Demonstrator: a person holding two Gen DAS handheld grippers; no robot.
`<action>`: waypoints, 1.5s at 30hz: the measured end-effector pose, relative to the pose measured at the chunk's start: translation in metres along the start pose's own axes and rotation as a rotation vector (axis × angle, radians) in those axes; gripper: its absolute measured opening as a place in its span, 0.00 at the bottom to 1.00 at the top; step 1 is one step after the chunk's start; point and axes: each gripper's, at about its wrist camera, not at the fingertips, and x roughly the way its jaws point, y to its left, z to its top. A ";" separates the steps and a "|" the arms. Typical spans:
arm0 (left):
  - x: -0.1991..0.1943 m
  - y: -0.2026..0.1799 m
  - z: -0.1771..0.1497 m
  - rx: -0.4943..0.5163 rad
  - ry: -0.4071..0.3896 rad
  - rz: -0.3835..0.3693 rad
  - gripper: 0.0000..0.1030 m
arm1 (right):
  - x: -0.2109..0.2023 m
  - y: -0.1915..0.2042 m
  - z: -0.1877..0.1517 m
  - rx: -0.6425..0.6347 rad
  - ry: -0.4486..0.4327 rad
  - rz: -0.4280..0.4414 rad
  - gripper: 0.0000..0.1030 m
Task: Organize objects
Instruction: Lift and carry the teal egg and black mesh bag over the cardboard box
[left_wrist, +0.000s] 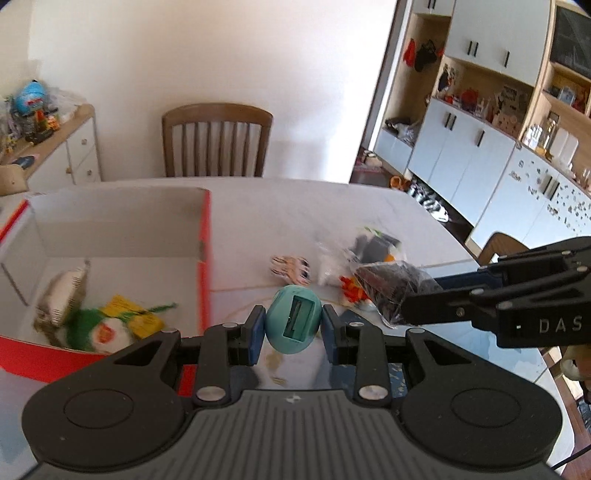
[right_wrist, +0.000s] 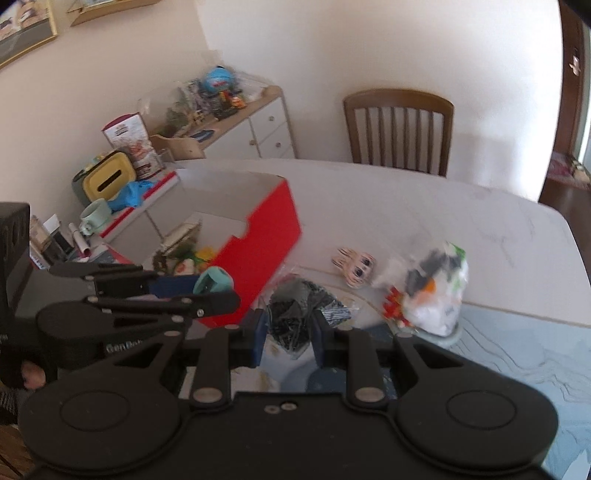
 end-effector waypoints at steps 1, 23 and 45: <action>-0.004 0.005 0.002 -0.003 -0.005 0.005 0.30 | 0.000 0.004 0.002 -0.008 -0.004 0.002 0.23; -0.028 0.150 0.043 -0.002 -0.004 0.106 0.30 | 0.070 0.121 0.055 -0.160 -0.038 0.017 0.23; 0.101 0.192 0.077 0.123 0.153 0.064 0.31 | 0.192 0.143 0.068 -0.252 0.064 -0.128 0.23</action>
